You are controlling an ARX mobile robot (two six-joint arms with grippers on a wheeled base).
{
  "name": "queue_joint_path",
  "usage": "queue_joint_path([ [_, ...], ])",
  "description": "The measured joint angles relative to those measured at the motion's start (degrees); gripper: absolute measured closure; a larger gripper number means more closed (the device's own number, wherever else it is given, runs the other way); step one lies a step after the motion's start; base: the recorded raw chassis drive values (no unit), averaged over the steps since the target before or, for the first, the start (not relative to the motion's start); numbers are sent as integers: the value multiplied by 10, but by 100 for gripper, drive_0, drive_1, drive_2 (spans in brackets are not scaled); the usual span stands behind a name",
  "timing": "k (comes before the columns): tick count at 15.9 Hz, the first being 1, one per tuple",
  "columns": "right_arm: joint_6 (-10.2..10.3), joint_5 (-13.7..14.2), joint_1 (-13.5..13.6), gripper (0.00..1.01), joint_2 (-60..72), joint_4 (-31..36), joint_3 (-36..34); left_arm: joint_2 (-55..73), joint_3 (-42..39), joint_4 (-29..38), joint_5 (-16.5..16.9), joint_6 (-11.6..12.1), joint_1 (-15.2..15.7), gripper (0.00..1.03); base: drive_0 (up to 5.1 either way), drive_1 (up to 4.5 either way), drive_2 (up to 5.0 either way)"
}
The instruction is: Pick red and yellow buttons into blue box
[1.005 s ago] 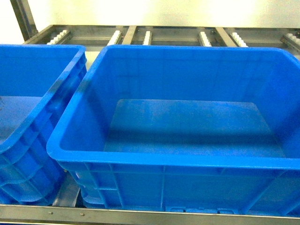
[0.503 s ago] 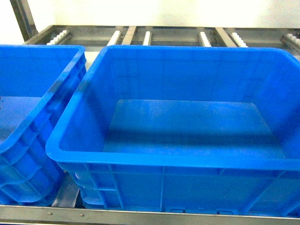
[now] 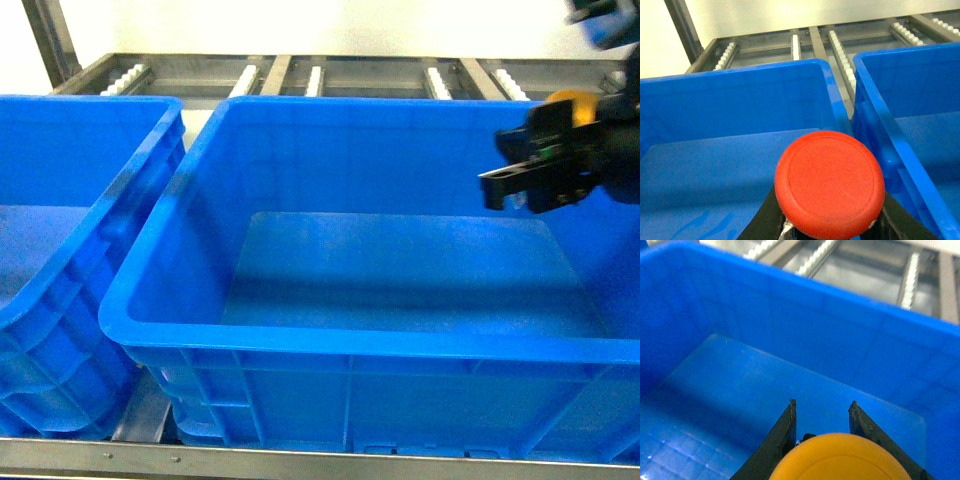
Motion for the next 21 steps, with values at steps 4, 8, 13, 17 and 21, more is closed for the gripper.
queue_joint_path([
  [4, -61, -26, -5, 43, 138, -102, 122, 0, 0, 0, 0, 0, 0, 78, 0, 0, 0],
  [8, 9, 5, -30, 4, 26, 8, 16, 0, 0, 0, 0, 0, 0, 78, 0, 0, 0],
  [13, 45, -9, -152, 3, -380, 20, -284, 0, 0, 0, 0, 2, 0, 78, 0, 0, 0],
  [17, 57, -10, -203, 3, -872, -340, -396, 0, 0, 0, 0, 2, 0, 78, 0, 0, 0],
  [21, 58, -9, -203, 3, -899, -350, -394, 41, 67, -3, 23, 13, -25, 78, 0, 0, 0],
])
